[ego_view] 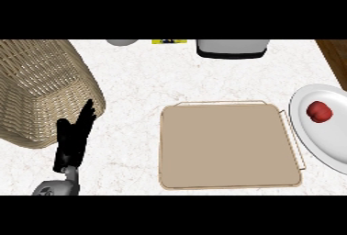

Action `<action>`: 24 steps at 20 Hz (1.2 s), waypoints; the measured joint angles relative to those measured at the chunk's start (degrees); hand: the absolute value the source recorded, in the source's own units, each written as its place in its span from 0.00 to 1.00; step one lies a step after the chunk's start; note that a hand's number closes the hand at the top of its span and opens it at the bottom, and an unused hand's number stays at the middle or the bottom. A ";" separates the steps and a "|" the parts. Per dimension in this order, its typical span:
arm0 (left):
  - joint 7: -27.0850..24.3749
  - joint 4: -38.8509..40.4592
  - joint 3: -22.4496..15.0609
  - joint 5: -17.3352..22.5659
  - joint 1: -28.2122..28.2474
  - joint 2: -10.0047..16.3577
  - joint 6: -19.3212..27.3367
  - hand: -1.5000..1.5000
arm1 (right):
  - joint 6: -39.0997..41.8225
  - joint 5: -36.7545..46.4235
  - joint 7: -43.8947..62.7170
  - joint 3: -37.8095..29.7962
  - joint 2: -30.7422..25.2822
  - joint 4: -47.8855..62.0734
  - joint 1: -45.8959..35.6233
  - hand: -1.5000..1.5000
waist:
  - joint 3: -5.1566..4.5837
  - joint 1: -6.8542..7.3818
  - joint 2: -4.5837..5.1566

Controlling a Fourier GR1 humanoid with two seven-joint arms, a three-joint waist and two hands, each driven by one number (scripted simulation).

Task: Pick the bell pepper from the tray and place it in the plate

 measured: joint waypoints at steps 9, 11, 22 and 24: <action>-1.04 0.83 0.15 -0.11 0.17 -0.44 -0.32 0.50 | -2.52 -0.13 -1.39 0.51 -2.15 3.07 1.72 0.00 | 0.07 0.27 0.15; -1.26 0.57 0.18 -0.11 0.65 -0.36 -0.49 0.50 | -2.52 -0.49 -1.73 0.23 -2.85 3.66 2.34 0.00 | 0.10 0.34 0.16; 0.16 -0.54 -0.38 -0.71 0.36 -0.85 -0.37 0.50 | -2.42 -2.92 -3.91 -1.69 -5.61 5.18 5.46 0.00 | 0.21 0.46 0.24; 0.36 -1.07 -0.46 -0.63 0.70 -1.02 -0.35 0.50 | -2.73 -3.59 -4.06 -2.37 -6.01 5.49 5.94 0.00 | 0.24 0.55 0.26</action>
